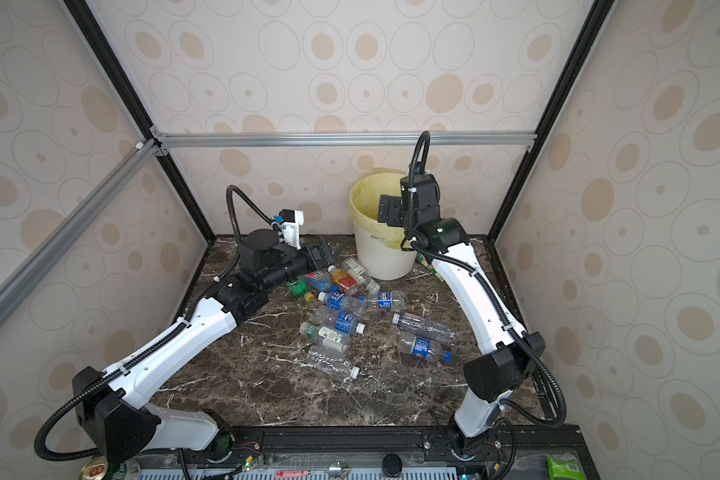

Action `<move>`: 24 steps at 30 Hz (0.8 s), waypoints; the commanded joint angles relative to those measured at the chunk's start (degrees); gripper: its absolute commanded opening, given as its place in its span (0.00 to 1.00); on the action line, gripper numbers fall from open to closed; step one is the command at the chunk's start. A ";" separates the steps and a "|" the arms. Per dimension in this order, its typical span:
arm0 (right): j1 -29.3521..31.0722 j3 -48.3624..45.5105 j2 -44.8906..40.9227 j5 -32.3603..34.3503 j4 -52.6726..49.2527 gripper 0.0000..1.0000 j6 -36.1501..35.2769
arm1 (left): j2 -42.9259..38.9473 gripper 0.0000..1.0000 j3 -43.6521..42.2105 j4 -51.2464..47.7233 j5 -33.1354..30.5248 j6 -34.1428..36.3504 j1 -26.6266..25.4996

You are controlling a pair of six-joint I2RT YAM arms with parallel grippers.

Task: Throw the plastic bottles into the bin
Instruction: 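Return the right arm from the bin while the left gripper reaches toward bottles, then grasp the green Sprite bottle with the left gripper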

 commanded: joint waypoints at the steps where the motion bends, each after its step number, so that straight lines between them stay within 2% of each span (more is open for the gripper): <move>1: 0.25 -2.25 -3.84 -3.94 1.42 1.00 1.77 | 0.96 0.99 2.36 -6.22 -2.70 3.47 2.03; 4: 0.86 -7.18 -6.57 -7.13 3.93 1.00 2.35 | 1.07 0.99 2.20 -9.44 -4.73 3.99 4.95; 6: 2.14 -11.15 -8.64 -7.24 6.00 1.00 2.11 | 1.49 0.99 1.62 -10.00 -4.55 4.83 7.31; 9: 4.96 -17.49 -11.52 -6.41 9.84 1.00 1.00 | 3.14 0.99 1.70 -13.03 -9.00 4.96 10.00; 11: 6.70 -21.16 -12.82 -6.83 11.86 1.00 0.58 | 4.74 0.99 1.58 -14.77 -9.84 4.85 12.22; 15: 9.94 -26.45 -13.49 -7.28 14.44 1.00 -0.14 | 7.26 0.99 -2.00 -13.55 -6.44 4.07 17.32; 19: 14.27 -31.32 -12.70 -6.23 17.01 1.00 0.08 | 9.21 0.99 -8.28 -6.10 0.12 0.78 22.51; 24: 18.39 -34.87 -10.21 -5.99 19.44 1.00 1.33 | 14.05 0.99 -8.93 -2.28 1.33 -0.94 25.59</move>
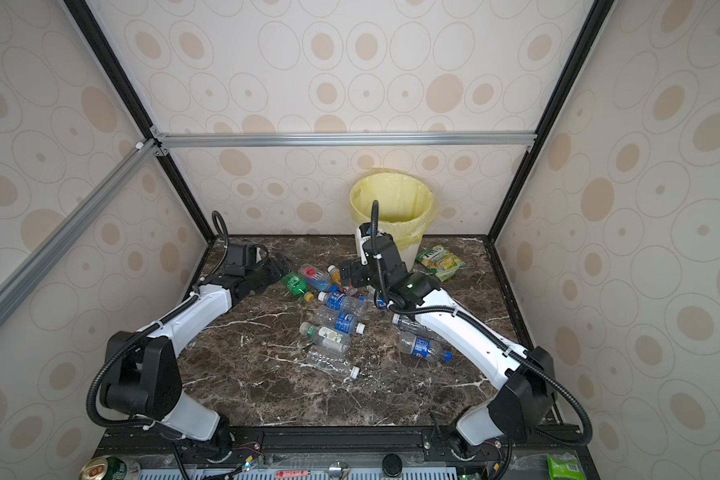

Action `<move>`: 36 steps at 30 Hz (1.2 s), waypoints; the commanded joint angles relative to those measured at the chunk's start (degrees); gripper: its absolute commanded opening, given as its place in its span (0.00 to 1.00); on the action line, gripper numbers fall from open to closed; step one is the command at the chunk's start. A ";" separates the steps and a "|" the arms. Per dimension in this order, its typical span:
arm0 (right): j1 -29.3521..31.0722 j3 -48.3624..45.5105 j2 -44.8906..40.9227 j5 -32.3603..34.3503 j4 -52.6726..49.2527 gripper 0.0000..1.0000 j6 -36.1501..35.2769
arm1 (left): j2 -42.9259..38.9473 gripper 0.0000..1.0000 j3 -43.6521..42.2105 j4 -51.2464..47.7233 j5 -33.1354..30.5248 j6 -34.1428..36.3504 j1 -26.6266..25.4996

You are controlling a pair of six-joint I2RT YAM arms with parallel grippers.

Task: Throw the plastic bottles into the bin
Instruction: 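Grasp the green Sprite bottle with the left gripper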

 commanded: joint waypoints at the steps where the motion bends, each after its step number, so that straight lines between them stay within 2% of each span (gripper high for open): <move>1: 2.06 -1.70 2.00 0.08 3.33 1.00 0.88 | 3.29 0.99 2.65 3.60 2.40 -1.81 1.05; 10: 6.28 -3.47 5.31 -2.22 5.25 1.00 1.52 | 13.78 0.99 5.25 8.15 6.46 -5.67 3.16; 20: 8.10 -2.23 9.49 -5.06 6.52 1.00 0.39 | 20.11 0.98 8.60 8.34 3.98 -6.23 3.80; 29: 9.26 -3.02 10.01 -3.47 7.05 1.00 1.15 | 24.18 0.89 10.50 8.44 2.66 -5.01 3.88; 32: 9.24 -4.01 9.67 -2.85 7.62 1.00 1.70 | 24.59 0.80 10.35 8.06 1.32 -4.45 3.98; 36: 9.25 -5.60 8.70 -1.26 8.65 1.00 2.58 | 24.61 0.75 8.29 9.14 0.29 -4.67 4.18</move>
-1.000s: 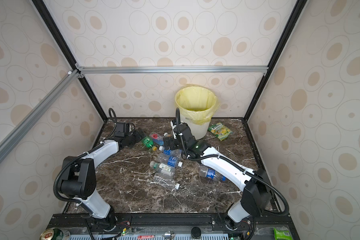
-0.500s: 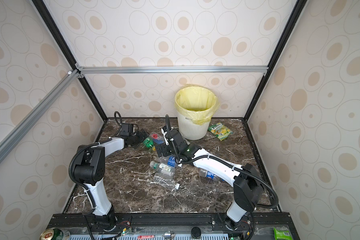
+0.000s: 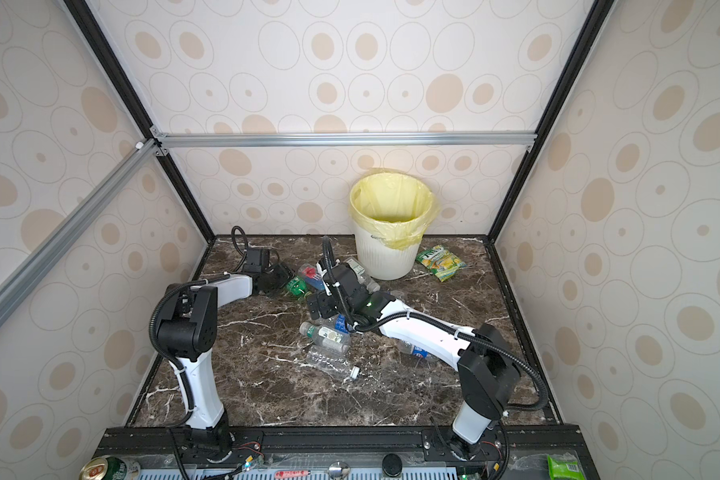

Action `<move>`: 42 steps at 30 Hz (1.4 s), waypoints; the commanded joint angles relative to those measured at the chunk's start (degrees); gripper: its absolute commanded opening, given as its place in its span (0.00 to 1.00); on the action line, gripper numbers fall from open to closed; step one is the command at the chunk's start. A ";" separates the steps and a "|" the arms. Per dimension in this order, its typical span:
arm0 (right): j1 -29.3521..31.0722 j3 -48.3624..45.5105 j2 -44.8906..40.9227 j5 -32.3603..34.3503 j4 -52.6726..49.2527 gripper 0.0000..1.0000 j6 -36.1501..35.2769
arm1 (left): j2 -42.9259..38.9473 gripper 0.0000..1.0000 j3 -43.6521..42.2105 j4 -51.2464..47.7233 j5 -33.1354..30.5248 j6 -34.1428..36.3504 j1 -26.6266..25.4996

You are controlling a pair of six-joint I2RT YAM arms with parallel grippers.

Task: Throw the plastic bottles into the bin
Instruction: 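Grasp the green Sprite bottle with the left gripper, then lift the green bottle upright toward the right gripper while the right gripper approaches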

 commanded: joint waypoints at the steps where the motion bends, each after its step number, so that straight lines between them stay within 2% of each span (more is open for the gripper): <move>1: 0.25 -1.70 -1.65 1.64 1.25 1.00 1.05 | 0.19 0.72 -0.47 1.28 -1.68 0.40 0.84; 6: 0.28 -2.24 -2.36 2.53 0.81 1.00 0.94 | -0.41 0.59 -1.70 0.96 -1.66 1.15 1.06; 13: 0.30 -2.72 -2.06 1.61 1.14 0.99 1.76 | -5.34 0.50 -7.01 2.68 -0.88 1.40 1.66; 21: 0.26 -1.34 -1.14 -0.84 1.53 0.99 4.02 | -15.53 0.49 -13.31 5.92 3.60 1.03 1.59; 26: 0.26 -0.53 0.66 -2.64 2.49 0.99 6.37 | -21.88 0.50 -19.85 13.84 7.77 0.05 1.41; 34: 0.24 0.38 3.98 -6.09 5.81 0.99 11.82 | -23.50 0.50 -22.72 22.18 15.71 -3.18 -2.53; 42: 0.28 1.33 6.10 -4.78 6.97 0.98 14.38 | -25.43 0.51 -22.65 23.19 18.03 -4.38 -4.92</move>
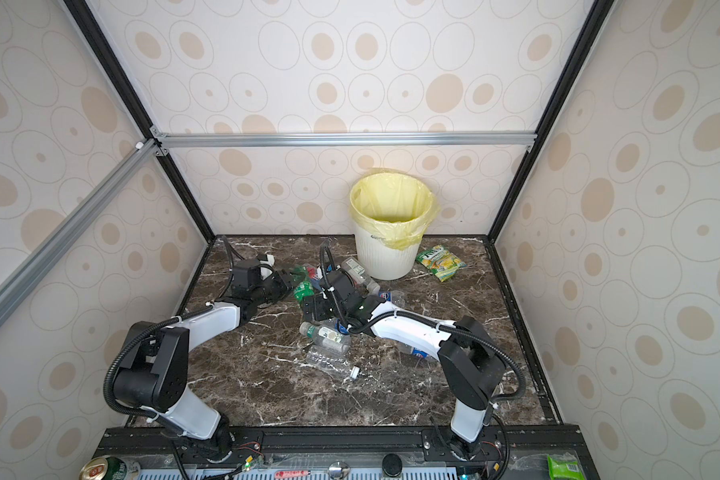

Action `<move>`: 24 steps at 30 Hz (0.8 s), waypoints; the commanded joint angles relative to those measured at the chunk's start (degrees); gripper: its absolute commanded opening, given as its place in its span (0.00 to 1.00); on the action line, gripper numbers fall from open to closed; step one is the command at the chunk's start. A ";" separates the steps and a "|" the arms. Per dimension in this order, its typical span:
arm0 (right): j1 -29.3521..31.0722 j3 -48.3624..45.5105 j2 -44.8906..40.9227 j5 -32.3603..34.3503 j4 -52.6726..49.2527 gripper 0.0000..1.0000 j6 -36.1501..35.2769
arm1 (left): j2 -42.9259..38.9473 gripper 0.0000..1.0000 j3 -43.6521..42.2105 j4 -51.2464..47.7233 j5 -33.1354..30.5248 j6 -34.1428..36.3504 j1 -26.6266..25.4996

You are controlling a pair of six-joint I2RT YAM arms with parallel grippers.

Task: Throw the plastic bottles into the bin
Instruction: 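Lift the green bottle upright toward the right gripper while the right gripper approaches, then close the right gripper on the green bottle, open the left gripper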

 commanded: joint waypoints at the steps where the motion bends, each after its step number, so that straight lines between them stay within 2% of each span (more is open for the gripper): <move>1: 0.25 2.52 0.94 1.02 1.42 0.98 1.61 | -1.99 0.51 0.48 3.38 2.77 -1.66 -0.03; 9: -0.11 5.38 2.77 2.35 0.82 0.94 0.77 | -2.65 0.51 1.62 3.85 5.36 -1.55 -0.16; 24: -2.57 8.39 6.80 -0.94 1.62 0.84 0.89 | -1.11 0.52 1.91 7.65 9.41 -3.20 -0.46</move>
